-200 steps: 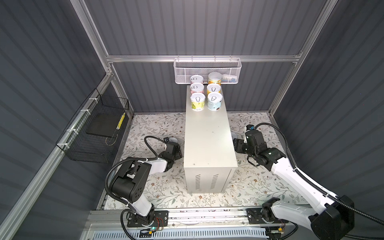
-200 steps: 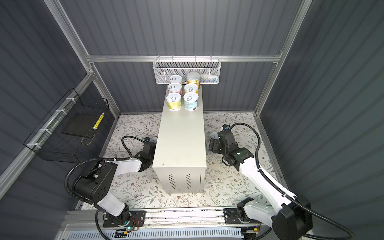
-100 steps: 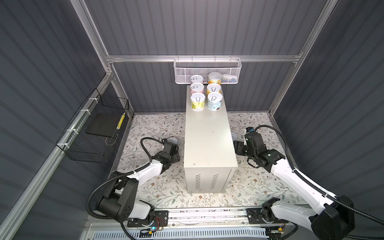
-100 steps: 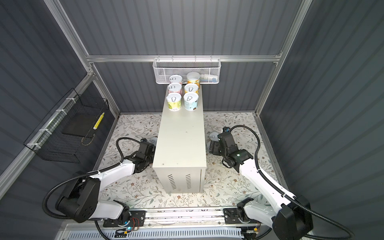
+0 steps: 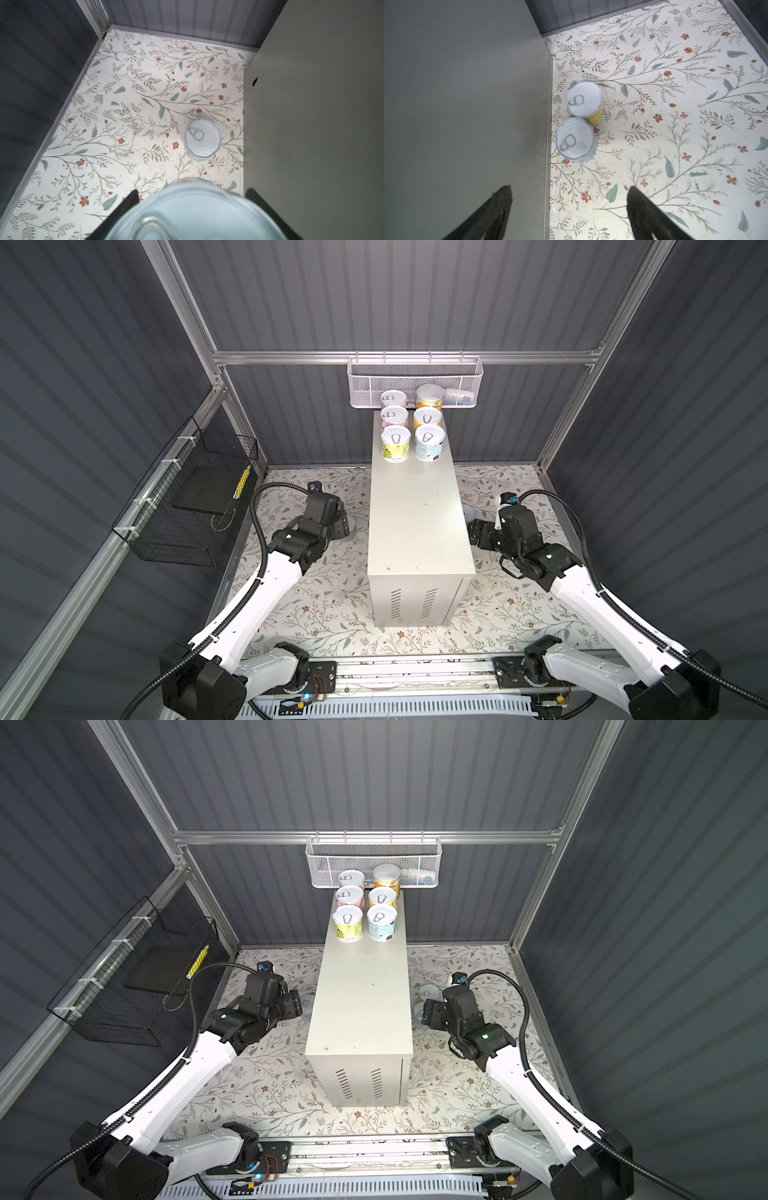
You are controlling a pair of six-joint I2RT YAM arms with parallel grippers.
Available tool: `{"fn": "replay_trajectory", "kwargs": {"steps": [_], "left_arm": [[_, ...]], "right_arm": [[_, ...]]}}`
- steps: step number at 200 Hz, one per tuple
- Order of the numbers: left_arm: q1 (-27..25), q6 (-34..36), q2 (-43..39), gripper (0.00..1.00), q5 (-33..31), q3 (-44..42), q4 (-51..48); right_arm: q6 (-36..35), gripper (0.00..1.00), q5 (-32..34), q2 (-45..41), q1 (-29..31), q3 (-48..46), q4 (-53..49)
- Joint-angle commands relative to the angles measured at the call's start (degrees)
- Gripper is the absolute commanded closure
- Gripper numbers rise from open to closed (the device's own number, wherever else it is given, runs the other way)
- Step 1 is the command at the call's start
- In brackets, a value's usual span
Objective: Place and organize the canned foods onto the counter
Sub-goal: 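Lift the held can with the left gripper up onto the cabinet top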
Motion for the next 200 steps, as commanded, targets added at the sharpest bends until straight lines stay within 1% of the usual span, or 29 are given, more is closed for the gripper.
{"fn": "replay_trajectory", "kwargs": {"steps": [1, 17, 50, 52, 62, 86, 116, 127, 140, 161, 175, 200], "left_arm": [[-0.1, 4.2, -0.8, 1.00, -2.6, 5.9, -5.9], [-0.1, 5.0, -1.0, 1.00, -2.3, 9.6, -7.6], [-0.1, 7.9, -1.3, 1.00, -3.7, 16.1, -10.4], [-0.1, 8.0, -1.2, 1.00, -3.7, 18.0, -10.8], [-0.1, 8.8, -0.4, 1.00, -3.1, 21.6, -12.6], [-0.1, 10.3, 1.2, 1.00, 1.3, 30.3, -16.5], [-0.1, 11.6, 5.0, 1.00, 9.5, 41.2, -21.1], [-0.1, 12.2, 6.8, 1.00, 12.5, 44.1, -22.4], [-0.3, 12.6, 8.9, 1.00, 14.7, 46.6, -22.8], [-1.0, 13.4, 11.7, 1.00, 16.0, 50.2, -25.6], [-2.5, 13.5, 13.5, 1.00, 16.6, 52.5, -26.5], [-4.8, 14.2, 15.0, 1.00, 16.3, 53.7, -26.1]], "right_arm": [[0.1, 0.12, 1.0, -1.3, -0.5, -1.6, 0.1], [0.3, 0.12, 0.8, -1.8, -0.9, -2.4, 0.1], [0.0, 0.12, 0.8, -1.7, -1.6, -2.3, 0.1], [-0.1, 0.12, 0.8, -1.8, -1.6, -2.3, 0.1], [-0.3, 0.12, 0.9, -2.4, -1.8, -2.3, -0.1], [-0.4, 0.12, 0.5, -4.4, -2.1, -2.6, -0.3], [-0.6, 0.12, 0.3, -5.8, -2.4, -2.2, -0.4], [-0.8, 0.12, 0.1, -6.1, -2.3, -1.9, -0.7], [-0.7, 0.11, 0.1, -6.9, -2.3, -1.7, -1.1], [-0.6, 0.12, 0.3, -8.9, -2.4, -2.3, -1.6], [-0.6, 0.12, 0.5, -10.1, -2.4, -3.0, -1.4], [-1.2, 0.12, 0.7, -9.7, -2.4, -2.4, -1.8]]}}
